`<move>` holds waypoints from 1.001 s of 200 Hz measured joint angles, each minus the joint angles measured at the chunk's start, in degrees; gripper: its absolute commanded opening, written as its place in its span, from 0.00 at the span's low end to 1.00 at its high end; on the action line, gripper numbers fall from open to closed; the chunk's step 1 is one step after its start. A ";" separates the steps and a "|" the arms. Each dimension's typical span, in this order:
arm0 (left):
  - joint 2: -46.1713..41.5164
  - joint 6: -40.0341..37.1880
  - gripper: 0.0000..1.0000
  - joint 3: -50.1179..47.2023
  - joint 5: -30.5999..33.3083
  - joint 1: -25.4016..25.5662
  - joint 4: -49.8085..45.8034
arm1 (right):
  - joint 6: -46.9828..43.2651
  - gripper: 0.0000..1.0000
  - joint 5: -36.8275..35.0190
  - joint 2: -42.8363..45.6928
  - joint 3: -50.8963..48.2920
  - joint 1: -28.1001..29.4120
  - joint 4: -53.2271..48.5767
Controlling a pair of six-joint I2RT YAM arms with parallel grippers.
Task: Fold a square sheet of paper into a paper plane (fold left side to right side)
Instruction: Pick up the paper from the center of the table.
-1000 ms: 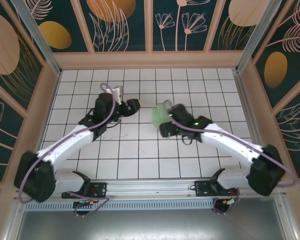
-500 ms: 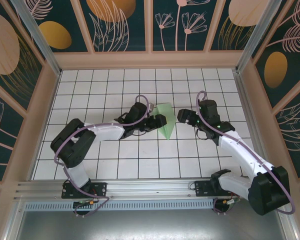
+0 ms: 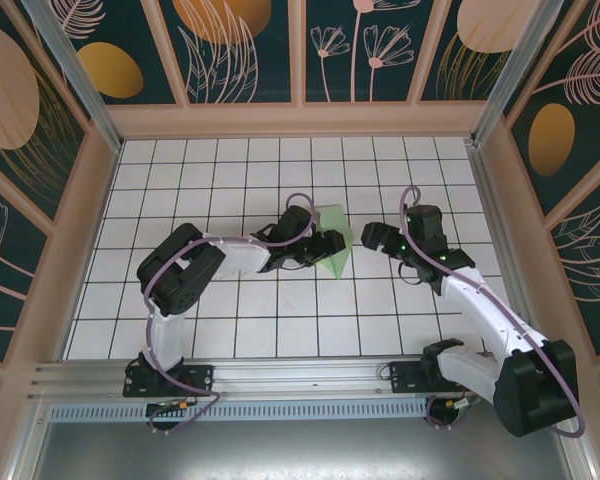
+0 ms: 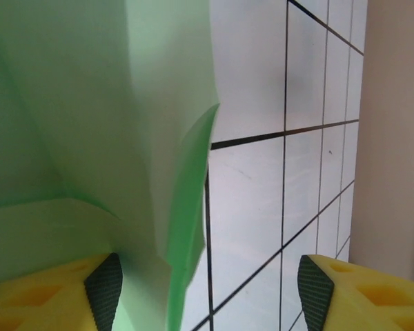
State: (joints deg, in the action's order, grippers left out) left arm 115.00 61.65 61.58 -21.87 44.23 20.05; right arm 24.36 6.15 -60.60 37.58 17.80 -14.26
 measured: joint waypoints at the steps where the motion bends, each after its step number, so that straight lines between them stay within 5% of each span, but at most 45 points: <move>1: 0.04 0.00 0.66 0.04 0.00 0.00 -0.02 | 0.00 0.95 0.00 0.00 0.00 0.00 0.00; 130: 4.20 -4.87 0.12 4.66 4.76 0.04 -3.98 | -0.24 0.94 2.36 0.09 -1.31 -1.22 0.35; 200: -6.19 -10.29 0.06 -4.39 3.19 -1.38 0.57 | -1.99 0.96 22.34 -1.03 -4.15 -8.72 8.04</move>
State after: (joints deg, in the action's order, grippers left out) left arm 108.81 51.35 57.19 -18.68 42.85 20.62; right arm 22.37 28.49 -61.63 33.43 9.08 -6.22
